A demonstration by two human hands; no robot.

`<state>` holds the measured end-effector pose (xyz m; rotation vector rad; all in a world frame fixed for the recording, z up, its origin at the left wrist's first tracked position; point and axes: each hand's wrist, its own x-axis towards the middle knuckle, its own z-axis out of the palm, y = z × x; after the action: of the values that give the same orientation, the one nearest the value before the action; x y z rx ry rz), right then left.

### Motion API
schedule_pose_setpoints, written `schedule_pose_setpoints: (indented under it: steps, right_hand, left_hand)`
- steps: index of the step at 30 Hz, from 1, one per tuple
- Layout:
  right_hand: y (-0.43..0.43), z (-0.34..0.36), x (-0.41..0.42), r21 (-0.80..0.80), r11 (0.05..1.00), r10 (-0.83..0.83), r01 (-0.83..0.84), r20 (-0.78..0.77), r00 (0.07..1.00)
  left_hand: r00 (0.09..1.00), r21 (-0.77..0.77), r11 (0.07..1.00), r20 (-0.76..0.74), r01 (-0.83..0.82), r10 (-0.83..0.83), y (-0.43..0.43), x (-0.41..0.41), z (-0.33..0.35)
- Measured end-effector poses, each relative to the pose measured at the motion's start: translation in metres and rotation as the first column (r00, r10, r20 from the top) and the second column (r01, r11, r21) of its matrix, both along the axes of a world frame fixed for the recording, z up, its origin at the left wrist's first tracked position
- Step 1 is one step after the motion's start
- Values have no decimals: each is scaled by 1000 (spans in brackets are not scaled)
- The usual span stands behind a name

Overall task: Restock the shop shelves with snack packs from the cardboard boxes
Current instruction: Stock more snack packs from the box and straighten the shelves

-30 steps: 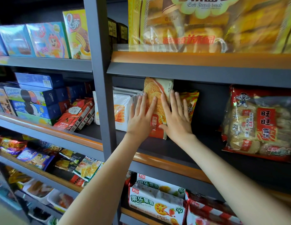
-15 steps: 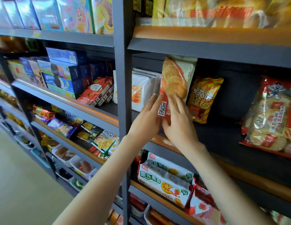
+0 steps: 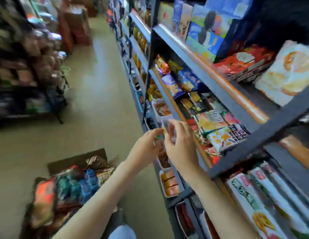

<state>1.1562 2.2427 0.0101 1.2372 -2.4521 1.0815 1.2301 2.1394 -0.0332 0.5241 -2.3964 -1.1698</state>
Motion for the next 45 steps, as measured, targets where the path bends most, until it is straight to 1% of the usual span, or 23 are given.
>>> schedule_pose_setpoints:
  steps: [1, 3, 5, 7, 8, 10, 15, 18, 22, 24, 26, 28, 31, 33, 34, 36, 38, 40, 41, 44, 45]
  right_hand:
    - [-25, -19, 9, 62, 996, 61, -64, 53, 997]
    - [-74, -61, 28, 162, 971, 151, -176, 157, 976]
    - [-118, -103, 47, 278, 920, 194, -277, 291, 937]
    - [-158, -142, 60, 374, 847, 208, -378, 421, 883]
    - [-177, -161, 65, 414, 809, 205, -417, 465, 861]
    - [-212, -196, 79, 484, 731, 200, -481, 522, 829]
    - [-291, -285, 123, 554, 570, 217, -606, 610, 762]
    - [-319, -344, 144, 573, 493, 230, -655, 640, 733]
    - [-337, -434, 169, 575, 422, 193, -701, 699, 689]
    - [-338, -476, 180, 565, 389, 177, -727, 729, 662]
    - [-337, -512, 189, 575, 345, 163, -742, 742, 651]
    - [-336, -540, 195, 591, 323, 139, -739, 743, 655]
    - [-335, -568, 196, 596, 332, 109, -731, 745, 658]
    - [-336, -578, 196, 582, 346, 99, -736, 757, 646]
    - [-335, -581, 195, 578, 348, 99, -738, 760, 642]
    - [-334, -586, 195, 576, 338, 97, -744, 765, 637]
    - [-330, -589, 197, 567, 333, 82, -753, 778, 623]
    - [-326, -592, 198, 563, 337, 73, -755, 784, 616]
    - [-325, -592, 199, 561, 339, 72, -755, 785, 616]
    - [-323, -593, 206, 546, 329, 93, -770, 793, 602]
    - [-324, -593, 210, 536, 322, 101, -780, 800, 592]
  left_hand:
    - [990, 55, 992, 88, -115, 110, -22, 22, -25]
    - [919, 135, 932, 264, -336, 293, -59, 71, -74]
    - [824, 150, 862, 410, -485, 392, -89, 120, -120]
    - [732, 151, 802, 529, -578, 429, -115, 161, -158]
    - [694, 151, 778, 575, -610, 433, -127, 175, -173]
    - [645, 155, 746, 633, -647, 428, -152, 195, -200]
    - [493, 151, 606, 744, -781, 451, -213, 222, -272]
    - [360, 61, 555, 819, -830, 447, -234, 246, -329]
    - [135, -117, 487, 882, -866, 452, -255, 280, -408]
    - [64, -168, 474, 898, -864, 436, -263, 296, -448]
    - [24, -186, 460, 911, -868, 412, -268, 311, -485]
    - [1, -179, 426, 921, -887, 389, -271, 327, -517]
    - [-13, -157, 380, 935, -912, 354, -275, 342, -552]
    - [-35, -175, 361, 931, -916, 363, -273, 340, -567]
    - [-54, -195, 339, 922, -920, 384, -272, 336, -572]
    - [-105, -229, 263, 905, -937, 413, -272, 330, -580]
    - [-154, -244, 183, 902, -952, 403, -277, 328, -585]
    - [-175, -246, 121, 891, -962, 418, -280, 328, -588]
    - [-184, -254, 106, 878, -961, 441, -281, 328, -589]
    - [-202, -303, 133, 846, -944, 494, -280, 327, -590]
    - [-203, -303, 126, 840, -945, 503, -280, 327, -592]
